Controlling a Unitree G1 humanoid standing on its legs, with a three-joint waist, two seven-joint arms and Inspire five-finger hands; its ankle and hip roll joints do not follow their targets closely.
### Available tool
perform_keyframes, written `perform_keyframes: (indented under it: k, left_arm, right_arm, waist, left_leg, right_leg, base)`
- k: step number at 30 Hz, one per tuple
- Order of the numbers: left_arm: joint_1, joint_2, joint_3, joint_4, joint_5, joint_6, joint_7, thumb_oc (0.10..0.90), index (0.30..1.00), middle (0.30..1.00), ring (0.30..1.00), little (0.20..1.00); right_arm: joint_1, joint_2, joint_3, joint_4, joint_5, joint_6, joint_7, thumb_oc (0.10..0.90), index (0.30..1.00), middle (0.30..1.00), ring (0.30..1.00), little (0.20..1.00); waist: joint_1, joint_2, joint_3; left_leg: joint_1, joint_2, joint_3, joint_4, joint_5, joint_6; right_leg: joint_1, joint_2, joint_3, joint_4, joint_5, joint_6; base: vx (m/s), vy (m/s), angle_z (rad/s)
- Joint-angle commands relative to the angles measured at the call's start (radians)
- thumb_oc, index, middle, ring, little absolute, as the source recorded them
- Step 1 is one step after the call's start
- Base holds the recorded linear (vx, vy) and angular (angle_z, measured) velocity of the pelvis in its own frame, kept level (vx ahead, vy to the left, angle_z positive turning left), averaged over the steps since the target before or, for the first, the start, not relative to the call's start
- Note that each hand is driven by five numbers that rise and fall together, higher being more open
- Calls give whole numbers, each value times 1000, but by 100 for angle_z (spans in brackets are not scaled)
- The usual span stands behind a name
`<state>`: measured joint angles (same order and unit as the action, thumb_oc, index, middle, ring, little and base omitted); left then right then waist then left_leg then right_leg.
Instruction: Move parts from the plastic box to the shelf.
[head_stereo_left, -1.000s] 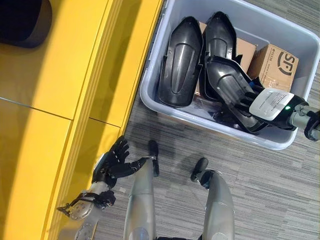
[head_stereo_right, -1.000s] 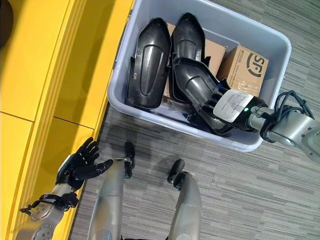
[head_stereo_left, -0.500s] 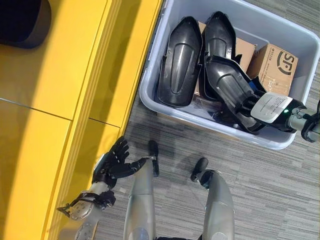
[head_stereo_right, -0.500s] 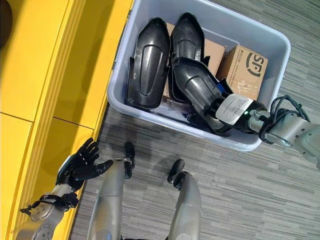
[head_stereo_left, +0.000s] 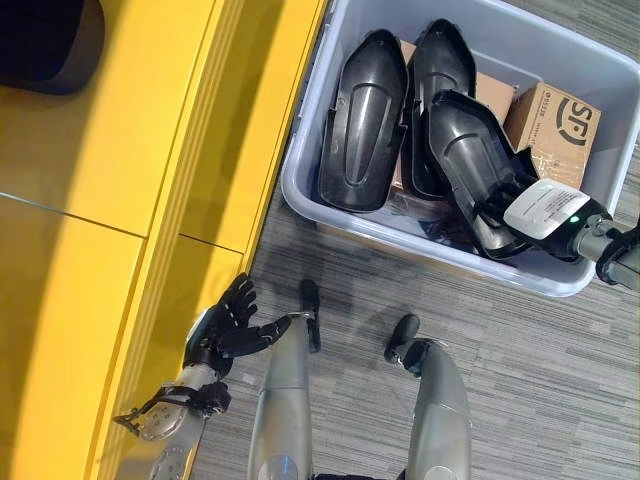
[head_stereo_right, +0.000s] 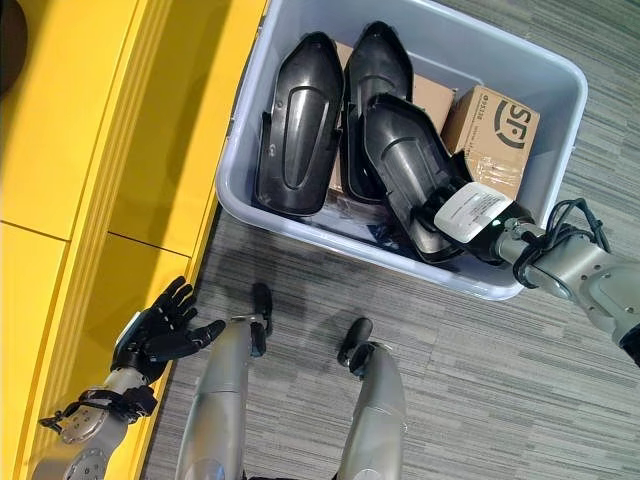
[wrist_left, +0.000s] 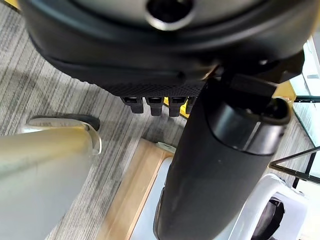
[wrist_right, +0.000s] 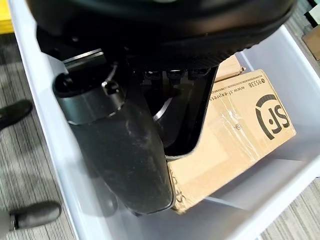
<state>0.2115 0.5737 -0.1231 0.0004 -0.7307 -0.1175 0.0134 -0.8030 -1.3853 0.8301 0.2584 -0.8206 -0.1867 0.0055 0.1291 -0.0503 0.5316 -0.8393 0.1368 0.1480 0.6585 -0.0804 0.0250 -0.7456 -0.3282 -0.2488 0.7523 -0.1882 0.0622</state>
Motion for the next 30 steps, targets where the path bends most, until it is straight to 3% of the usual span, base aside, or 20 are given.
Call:
perform_keyframes:
  k: [1,7,22,30]
  left_arm:
    - [26,6,-8,-84,15,-89,-4,900,1000,1000,1000,1000]
    - [23,10,-11,-86,16,-90,0,900,1000,1000,1000,1000]
    - [28,-12,-8,-91,9,-93,13,900,1000,1000,1000,1000]
    - [30,-16,-8,-91,5,-97,24,900,1000,1000,1000,1000]
  right_arm:
    - [-76,-11,-36,51,26,51,-20,900,1000,1000,1000,1000]
    - [-78,16,-39,56,27,56,-29,900,1000,1000,1000,1000]
    - [134,124,-301,-36,141,83,-60,900,1000,1000,1000,1000]
    - [201,228,-408,-12,242,108,-101,900,1000,1000,1000,1000]
  waist:
    - [12,34,-12]
    - [16,46,-12]
    - [8,51,-12]
    - [6,50,-12]
  left_leg:
    - [18,44,-123,58,-116,-72]
    - [5,42,-125,67,-118,-71]
    - [-12,43,-122,75,-121,-64]
    - [-17,41,-121,82,-127,-59]
  right_leg:
    - [-2,-13,37,-6,21,64]
    - [-14,-16,41,5,15,62]
    - [-31,-17,42,16,15,61]
    - [-39,-14,49,25,11,59]
  base:
    - [0,0,0]
    - [0,0,0]
    - [0,0,0]
    - [0,0,0]
